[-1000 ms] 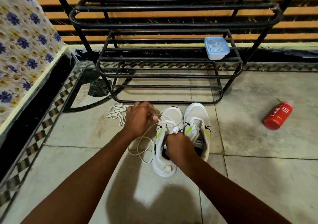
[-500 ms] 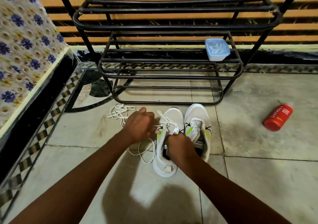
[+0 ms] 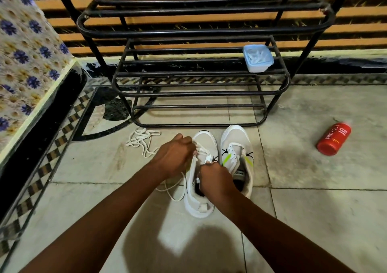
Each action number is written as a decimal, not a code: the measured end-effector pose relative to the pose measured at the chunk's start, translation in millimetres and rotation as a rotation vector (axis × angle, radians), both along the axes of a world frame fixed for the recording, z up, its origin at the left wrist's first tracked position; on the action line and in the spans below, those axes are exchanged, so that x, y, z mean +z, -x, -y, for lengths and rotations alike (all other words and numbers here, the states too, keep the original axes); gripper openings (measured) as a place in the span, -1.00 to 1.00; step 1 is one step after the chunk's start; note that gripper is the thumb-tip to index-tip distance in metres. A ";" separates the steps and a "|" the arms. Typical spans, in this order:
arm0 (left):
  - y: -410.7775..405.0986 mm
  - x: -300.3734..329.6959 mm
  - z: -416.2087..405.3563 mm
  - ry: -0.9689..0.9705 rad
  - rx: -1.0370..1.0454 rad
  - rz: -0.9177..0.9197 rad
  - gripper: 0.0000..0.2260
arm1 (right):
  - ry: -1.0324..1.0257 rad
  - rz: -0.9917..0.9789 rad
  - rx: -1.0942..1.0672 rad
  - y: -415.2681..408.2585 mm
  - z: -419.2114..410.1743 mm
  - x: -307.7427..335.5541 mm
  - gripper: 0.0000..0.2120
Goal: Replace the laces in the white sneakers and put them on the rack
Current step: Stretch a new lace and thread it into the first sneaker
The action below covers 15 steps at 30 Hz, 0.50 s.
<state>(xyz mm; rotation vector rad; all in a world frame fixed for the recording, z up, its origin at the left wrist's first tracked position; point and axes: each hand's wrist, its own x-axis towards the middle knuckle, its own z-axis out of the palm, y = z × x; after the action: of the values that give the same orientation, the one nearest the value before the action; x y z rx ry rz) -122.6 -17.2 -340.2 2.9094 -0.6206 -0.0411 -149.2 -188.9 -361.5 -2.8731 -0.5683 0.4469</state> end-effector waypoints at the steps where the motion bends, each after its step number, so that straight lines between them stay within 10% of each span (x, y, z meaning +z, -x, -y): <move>1: -1.9 1.2 3.5 -0.035 0.004 -0.006 -0.83 | -0.005 -0.004 -0.005 -0.4 0.0 0.1 -0.79; 15: 4.4 41.5 -31.6 0.735 0.539 0.282 -0.87 | -0.011 -0.026 -0.037 0.0 -1.8 1.3 -0.77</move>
<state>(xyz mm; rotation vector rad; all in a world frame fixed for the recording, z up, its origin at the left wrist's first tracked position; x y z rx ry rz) -126.9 14.4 -298.7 2.2628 0.1324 0.5456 -149.2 -187.1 -360.2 -2.8578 -0.5112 0.4738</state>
